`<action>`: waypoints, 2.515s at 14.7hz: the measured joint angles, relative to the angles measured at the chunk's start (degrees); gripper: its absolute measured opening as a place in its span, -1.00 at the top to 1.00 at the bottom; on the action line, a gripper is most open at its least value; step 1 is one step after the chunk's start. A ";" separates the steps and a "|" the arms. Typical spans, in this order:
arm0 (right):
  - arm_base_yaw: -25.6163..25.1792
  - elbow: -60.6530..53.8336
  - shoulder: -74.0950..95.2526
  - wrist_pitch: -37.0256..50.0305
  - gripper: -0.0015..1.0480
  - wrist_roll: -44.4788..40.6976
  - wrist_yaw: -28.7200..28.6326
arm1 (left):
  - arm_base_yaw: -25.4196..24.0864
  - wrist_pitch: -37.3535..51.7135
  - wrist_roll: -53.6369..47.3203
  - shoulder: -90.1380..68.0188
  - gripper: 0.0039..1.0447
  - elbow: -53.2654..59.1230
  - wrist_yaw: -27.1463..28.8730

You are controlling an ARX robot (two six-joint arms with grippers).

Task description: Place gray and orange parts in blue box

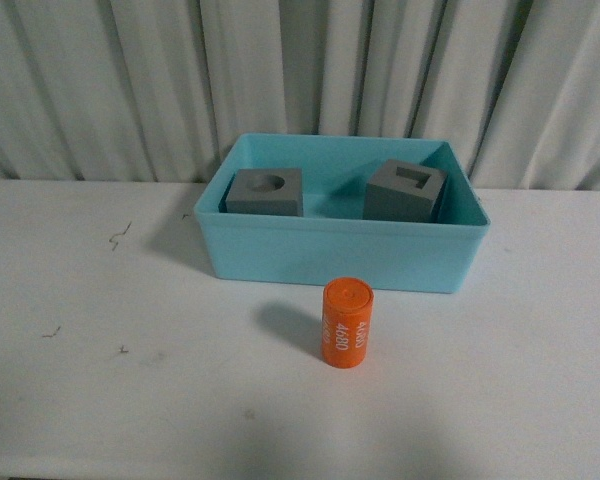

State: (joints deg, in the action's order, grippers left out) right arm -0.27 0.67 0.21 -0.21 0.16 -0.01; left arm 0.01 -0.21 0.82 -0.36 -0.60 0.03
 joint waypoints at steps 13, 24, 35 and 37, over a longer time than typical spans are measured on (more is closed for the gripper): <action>-14.43 15.91 35.82 -8.37 -0.87 -16.63 -20.98 | 0.00 0.02 -0.04 0.00 -0.88 0.00 0.02; 7.48 40.02 91.06 -0.96 -0.87 -41.44 -29.75 | 0.00 0.00 -0.02 0.00 -0.88 0.00 0.00; 16.92 50.42 105.57 8.44 -0.87 -30.49 -21.22 | 0.00 0.00 -0.04 0.00 -0.88 0.00 -0.02; 17.53 51.87 107.86 8.72 -0.87 -29.24 -20.87 | 0.00 0.00 -0.04 0.00 -0.88 0.00 0.00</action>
State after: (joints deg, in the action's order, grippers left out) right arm 17.26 52.53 108.07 8.51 -29.08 -20.88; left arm 0.01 -0.21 0.78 -0.36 -0.60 0.03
